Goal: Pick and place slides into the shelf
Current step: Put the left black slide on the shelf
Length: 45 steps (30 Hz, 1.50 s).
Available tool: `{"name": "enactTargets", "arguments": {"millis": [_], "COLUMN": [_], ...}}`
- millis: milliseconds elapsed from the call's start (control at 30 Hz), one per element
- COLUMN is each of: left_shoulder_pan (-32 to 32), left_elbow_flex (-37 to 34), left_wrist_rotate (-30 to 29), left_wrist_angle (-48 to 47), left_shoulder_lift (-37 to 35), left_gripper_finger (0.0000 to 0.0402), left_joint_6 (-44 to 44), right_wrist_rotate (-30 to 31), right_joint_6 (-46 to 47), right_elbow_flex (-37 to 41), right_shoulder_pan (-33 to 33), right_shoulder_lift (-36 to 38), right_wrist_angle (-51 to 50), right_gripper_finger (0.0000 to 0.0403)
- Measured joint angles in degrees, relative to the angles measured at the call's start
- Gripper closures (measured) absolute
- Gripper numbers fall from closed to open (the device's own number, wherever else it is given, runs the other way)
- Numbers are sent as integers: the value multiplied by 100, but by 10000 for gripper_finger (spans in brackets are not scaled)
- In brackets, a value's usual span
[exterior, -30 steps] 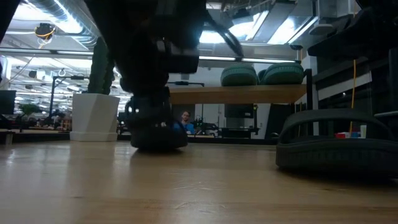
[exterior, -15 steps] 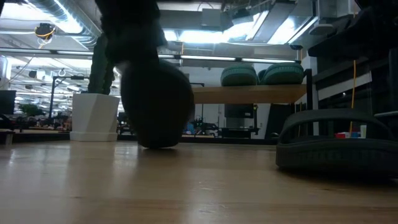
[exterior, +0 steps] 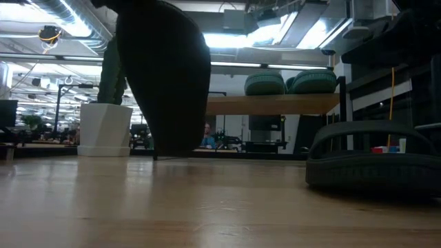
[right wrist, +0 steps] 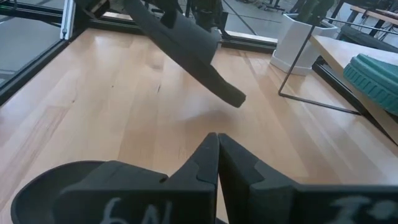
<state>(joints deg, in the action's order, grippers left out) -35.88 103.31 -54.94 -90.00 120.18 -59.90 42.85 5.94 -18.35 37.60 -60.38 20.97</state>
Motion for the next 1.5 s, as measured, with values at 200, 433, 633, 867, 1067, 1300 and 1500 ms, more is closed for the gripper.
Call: {"name": "enactTargets", "arguments": {"millis": [200,433,633,867,1067,1300,1500], "left_shoulder_pan": [-55,-72,-101,-140,-135,148,561], "left_elbow_flex": [0,0,-2,-2,-2,-2,-2], "left_wrist_rotate": [-92,-412,-880,-1486,-2098,-2695,-3012], "left_wrist_angle": [-2,-1,-3,-4,-2,-4,0], "left_shoulder_lift": [0,-11,-139,-569,-887,-1128,-1130], "left_gripper_finger": [401,401,401,401,401,401,401], "left_joint_6": [102,424,754,1025,1557,2276,2995], "right_wrist_rotate": [0,0,0,7,9,9,9], "right_joint_6": [4,124,125,127,122,103,87], "right_elbow_flex": [0,0,0,0,0,0,0], "right_shoulder_pan": [0,0,2,0,0,1,0], "right_shoulder_lift": [0,0,0,0,0,0,0], "right_wrist_angle": [9,11,22,110,114,153,153], "right_gripper_finger": [392,392,392,392,392,392,392]}}
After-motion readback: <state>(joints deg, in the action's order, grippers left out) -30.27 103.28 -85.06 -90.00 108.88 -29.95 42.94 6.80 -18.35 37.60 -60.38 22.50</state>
